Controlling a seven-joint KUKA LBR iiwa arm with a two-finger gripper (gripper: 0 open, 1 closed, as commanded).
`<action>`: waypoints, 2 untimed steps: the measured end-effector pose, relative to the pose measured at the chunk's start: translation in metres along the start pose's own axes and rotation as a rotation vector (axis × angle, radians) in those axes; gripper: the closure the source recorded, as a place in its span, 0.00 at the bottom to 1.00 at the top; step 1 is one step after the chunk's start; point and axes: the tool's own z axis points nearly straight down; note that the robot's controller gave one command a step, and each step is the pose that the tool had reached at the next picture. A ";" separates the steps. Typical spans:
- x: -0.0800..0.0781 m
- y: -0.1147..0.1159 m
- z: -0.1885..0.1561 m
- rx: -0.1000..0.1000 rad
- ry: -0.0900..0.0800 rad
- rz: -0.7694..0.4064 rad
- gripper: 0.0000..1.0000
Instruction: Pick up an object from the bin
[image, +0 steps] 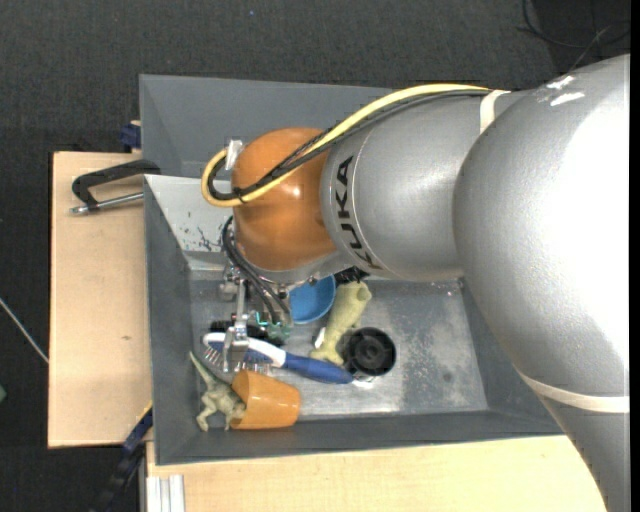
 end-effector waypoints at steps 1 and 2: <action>-0.022 -0.045 0.060 -0.007 -0.010 0.077 0.00; -0.034 -0.062 0.058 -0.012 -0.012 0.226 0.00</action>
Offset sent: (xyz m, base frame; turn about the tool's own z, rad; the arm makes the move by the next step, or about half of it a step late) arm 0.0193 -0.0470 -0.0621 0.0750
